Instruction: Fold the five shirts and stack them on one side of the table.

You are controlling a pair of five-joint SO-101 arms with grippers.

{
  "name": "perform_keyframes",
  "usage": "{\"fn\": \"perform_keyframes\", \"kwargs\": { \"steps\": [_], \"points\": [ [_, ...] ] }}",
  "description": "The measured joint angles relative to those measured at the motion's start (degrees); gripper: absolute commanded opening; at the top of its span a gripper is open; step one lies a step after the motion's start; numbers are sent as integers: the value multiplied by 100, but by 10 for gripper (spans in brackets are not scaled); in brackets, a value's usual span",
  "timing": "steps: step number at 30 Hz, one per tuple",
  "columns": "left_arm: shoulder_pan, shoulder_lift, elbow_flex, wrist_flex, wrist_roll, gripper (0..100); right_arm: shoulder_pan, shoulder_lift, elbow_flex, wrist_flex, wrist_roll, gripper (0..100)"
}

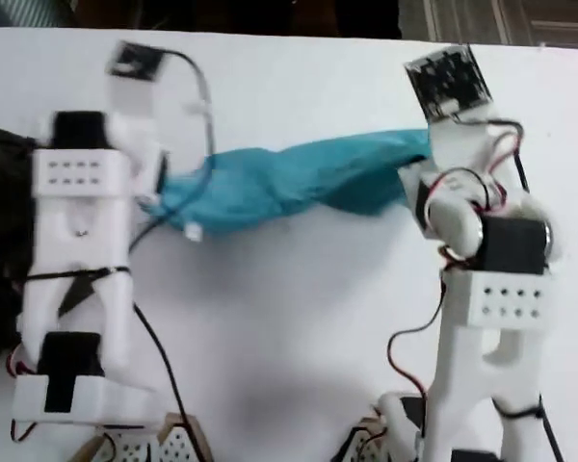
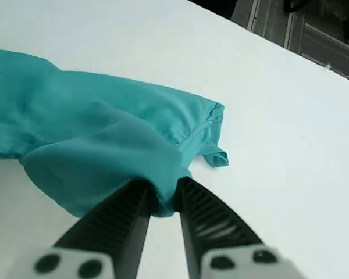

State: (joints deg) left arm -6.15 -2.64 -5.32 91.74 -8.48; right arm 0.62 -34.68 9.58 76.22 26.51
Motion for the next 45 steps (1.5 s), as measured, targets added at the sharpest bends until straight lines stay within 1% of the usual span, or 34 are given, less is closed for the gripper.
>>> {"fn": "perform_keyframes", "kwargs": {
  "steps": [2,6,7,11,17,20,23,24,26,32,34,45],
  "points": [
    [334,0,413,-26,0,26,255,-229,387,-149,229,19],
    [738,0,1257,-501,-9,37,651,-598,1248,-536,536,19],
    [774,0,1451,-633,-9,60,668,-686,1468,-642,589,19],
    [774,0,1996,-870,-53,213,677,-853,2101,-967,651,19],
    [765,0,2136,-862,-1055,195,677,-862,2198,-1081,668,19],
    [774,0,1952,-501,-1846,192,677,-862,2198,-1081,668,19],
    [1055,0,1969,18,-2778,192,686,-862,2198,-1081,668,19],
    [1178,0,2048,114,-2998,192,686,-862,2198,-1081,677,19],
    [1398,0,2312,79,-3200,192,703,-862,2198,-1081,677,19],
    [1837,0,3411,-932,-3332,195,747,-862,2198,-1081,677,19],
    [1916,0,3684,-1143,-3332,195,747,-862,2198,-1081,677,19],
    [1890,0,4545,-2470,-3341,195,747,-862,2198,-1081,677,19]
  ]
}}
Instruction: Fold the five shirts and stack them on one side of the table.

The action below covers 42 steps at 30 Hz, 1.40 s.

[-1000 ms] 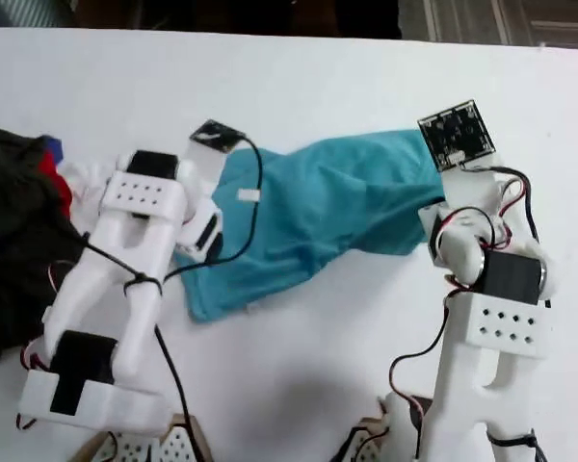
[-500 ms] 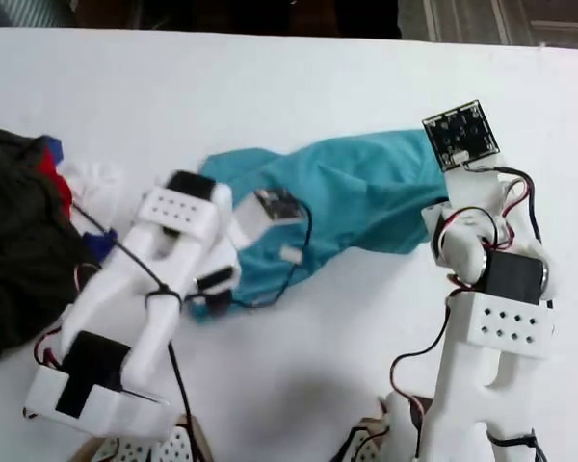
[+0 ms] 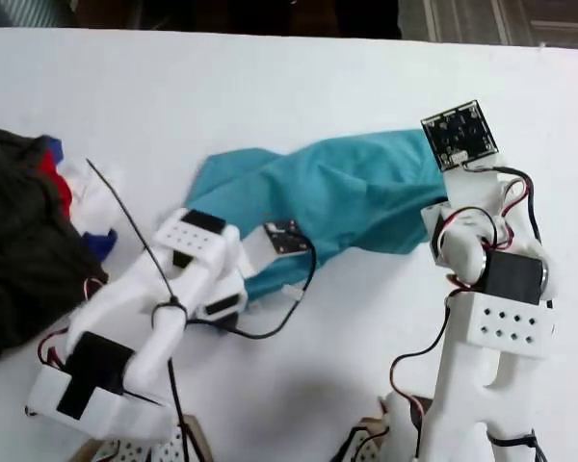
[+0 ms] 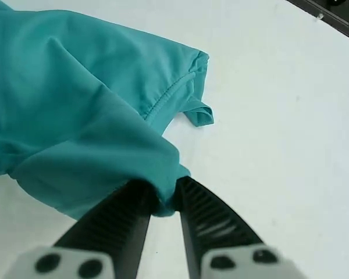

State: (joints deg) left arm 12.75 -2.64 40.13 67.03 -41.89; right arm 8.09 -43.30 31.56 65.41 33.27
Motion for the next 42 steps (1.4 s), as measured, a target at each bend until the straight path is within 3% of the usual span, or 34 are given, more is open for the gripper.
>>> {"fn": "perform_keyframes", "kwargs": {
  "steps": [5,8,15,23,28,33,37,42],
  "points": [
    [-378,0,70,-308,-18,181,0,0,0,0,0,19],
    [-448,0,70,-325,-9,18,0,0,0,0,0,19],
    [-466,0,44,-246,-9,27,0,0,0,0,0,19],
    [-510,0,-1319,1169,237,27,0,-9,308,-545,0,19],
    [-510,0,-2822,2215,545,27,0,-9,290,-1029,-185,19],
    [-695,0,-4624,3288,809,27,0,0,-589,-800,-229,19],
    [-1231,-114,-5424,3393,888,27,0,-9,-1363,-466,-220,19],
    [-1644,-897,-5521,3429,888,27,0,-9,-2057,-448,-220,19]
  ]
}}
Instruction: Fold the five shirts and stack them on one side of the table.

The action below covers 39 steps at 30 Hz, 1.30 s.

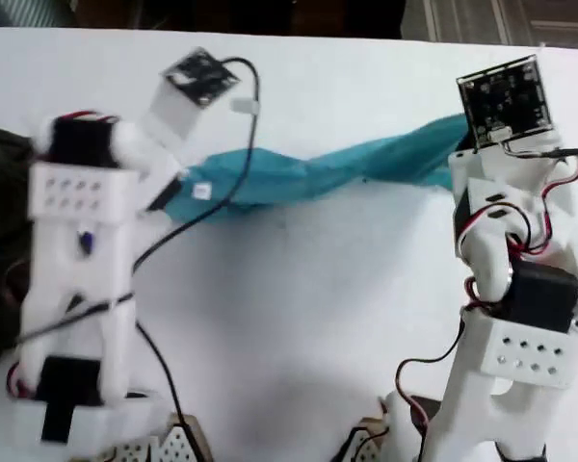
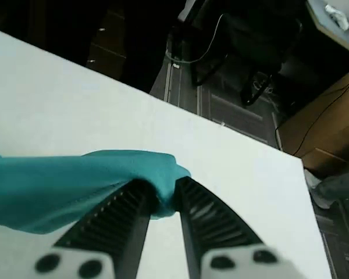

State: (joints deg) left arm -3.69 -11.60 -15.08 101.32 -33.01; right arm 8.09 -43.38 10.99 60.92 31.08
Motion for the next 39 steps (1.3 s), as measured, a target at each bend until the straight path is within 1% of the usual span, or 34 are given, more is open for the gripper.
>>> {"fn": "perform_keyframes", "kwargs": {
  "steps": [5,11,15,19,21,25,27,32,37,39],
  "points": [
    [-237,-1266,0,9,18,27,0,0,-703,114,0,19],
    [-255,-2374,0,9,53,27,0,-9,-1380,730,0,19],
    [-255,-2708,-9,9,53,27,0,-105,-1688,1116,0,19],
    [-264,-2971,0,9,53,27,0,-589,-1899,1301,0,19],
    [-352,-3130,246,9,53,27,0,-870,-1934,1345,0,19],
    [-545,-3297,1160,9,79,27,-9,-1169,-1943,1618,-26,19],
    [-589,-3464,1319,-53,211,27,-9,-1196,-1943,1635,-149,19],
    [-624,-4158,1064,-97,360,27,-9,-1204,-2013,1530,-255,19],
    [-624,-4510,870,-97,369,27,-9,-1266,-2708,1442,-255,19],
    [-624,-4589,862,-105,475,27,-9,-1284,-3024,1442,-255,19]
  ]
}}
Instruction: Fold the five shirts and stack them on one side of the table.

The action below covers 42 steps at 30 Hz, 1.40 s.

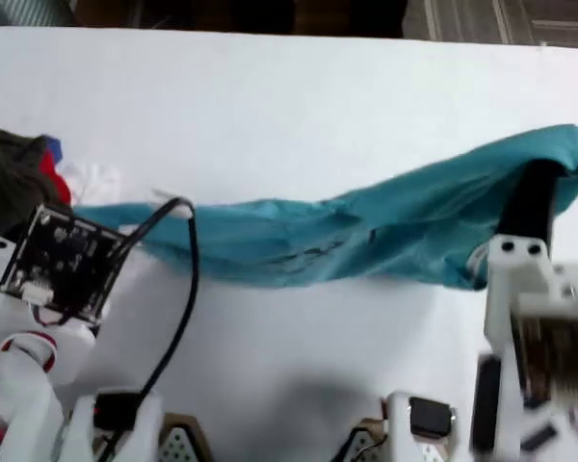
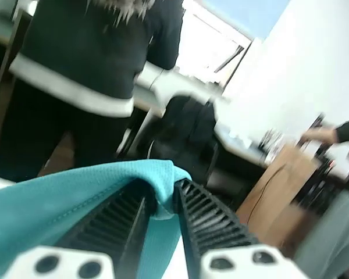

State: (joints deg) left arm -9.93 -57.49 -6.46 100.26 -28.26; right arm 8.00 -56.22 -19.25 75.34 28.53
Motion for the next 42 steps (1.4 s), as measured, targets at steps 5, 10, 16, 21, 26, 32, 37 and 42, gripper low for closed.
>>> {"fn": "perform_keyframes", "kwargs": {
  "steps": [5,10,16,21,26,32,37,42],
  "points": [
    [0,-53,-431,-9,211,27,0,-44,-440,-26,0,19],
    [0,-62,-589,-9,211,27,0,-44,-475,-299,0,19],
    [0,-88,-510,-9,211,27,0,-44,-475,-501,0,19],
    [0,-97,-738,-9,211,27,0,-44,-607,-519,0,19],
    [0,-97,-862,44,211,27,0,-62,-1011,-176,0,19],
    [0,-114,-862,105,211,27,0,-70,-1134,-105,0,19],
    [0,-237,-862,105,211,27,0,-70,-1134,-44,0,19],
    [0,-554,-862,105,211,26,0,-220,-1134,44,0,19]
  ]
}}
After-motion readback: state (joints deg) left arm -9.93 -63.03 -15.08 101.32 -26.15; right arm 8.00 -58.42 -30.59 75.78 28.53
